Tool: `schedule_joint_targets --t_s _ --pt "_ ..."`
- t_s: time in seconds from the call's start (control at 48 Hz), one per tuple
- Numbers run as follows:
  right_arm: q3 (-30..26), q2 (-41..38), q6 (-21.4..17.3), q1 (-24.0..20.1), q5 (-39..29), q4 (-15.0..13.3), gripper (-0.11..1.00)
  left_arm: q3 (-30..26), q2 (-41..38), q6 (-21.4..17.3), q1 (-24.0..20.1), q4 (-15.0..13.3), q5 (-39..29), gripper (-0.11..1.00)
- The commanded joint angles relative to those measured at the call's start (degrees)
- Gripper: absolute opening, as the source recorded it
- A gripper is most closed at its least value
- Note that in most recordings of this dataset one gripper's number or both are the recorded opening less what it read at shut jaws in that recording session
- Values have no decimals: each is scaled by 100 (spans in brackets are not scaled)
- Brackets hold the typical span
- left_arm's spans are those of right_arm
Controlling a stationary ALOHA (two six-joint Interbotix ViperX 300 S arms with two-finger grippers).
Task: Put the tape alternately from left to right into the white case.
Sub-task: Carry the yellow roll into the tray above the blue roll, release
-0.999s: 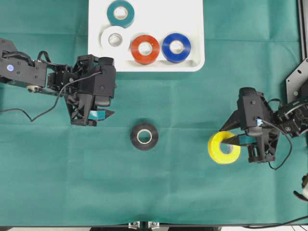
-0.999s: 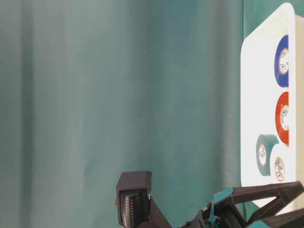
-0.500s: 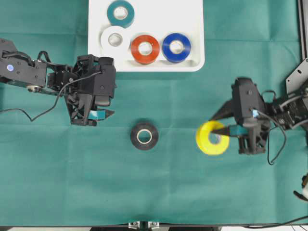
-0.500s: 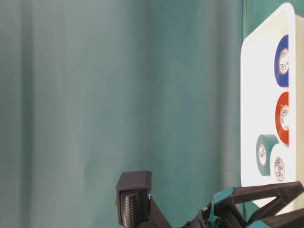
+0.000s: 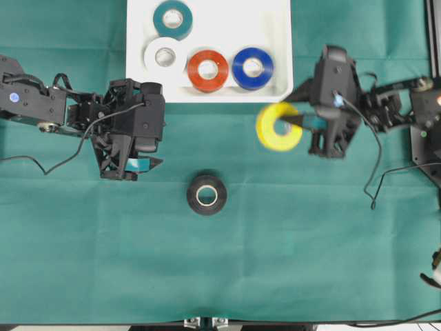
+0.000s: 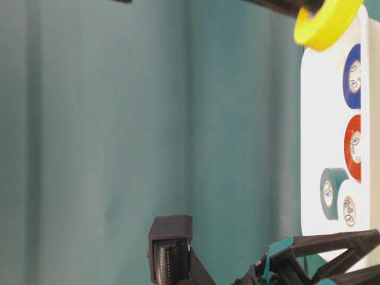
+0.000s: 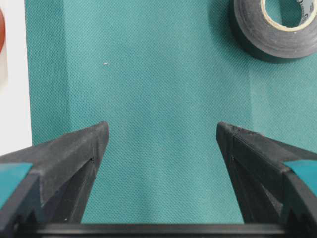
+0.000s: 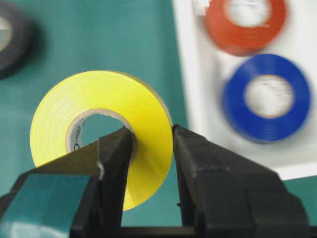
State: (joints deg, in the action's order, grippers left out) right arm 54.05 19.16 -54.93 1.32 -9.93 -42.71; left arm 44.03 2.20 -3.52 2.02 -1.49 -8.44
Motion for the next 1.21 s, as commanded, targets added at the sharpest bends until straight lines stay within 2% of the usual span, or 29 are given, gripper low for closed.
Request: schedule_joint_targets --t_s 0.0,0.208,0.375,0.812,1.187 --pt "-220 -105 -18 290 44 -211 26 -44 114 0 -18 -9 26 65" --pt "-545 -492 -9 826 53 -782 26 -35 114 0 -18 -9 35 65" --pt "-800 -800 -9 1248 53 -1063 26 -35 114 9 -18 0 35 65" --pt "-1441 -1670 26 2197 62 -1090 26 18 114 9 -18 -9 35 65" --pt "-1556 -1995 105 2549 193 -1090 26 26 114 0 -18 0 35 65"
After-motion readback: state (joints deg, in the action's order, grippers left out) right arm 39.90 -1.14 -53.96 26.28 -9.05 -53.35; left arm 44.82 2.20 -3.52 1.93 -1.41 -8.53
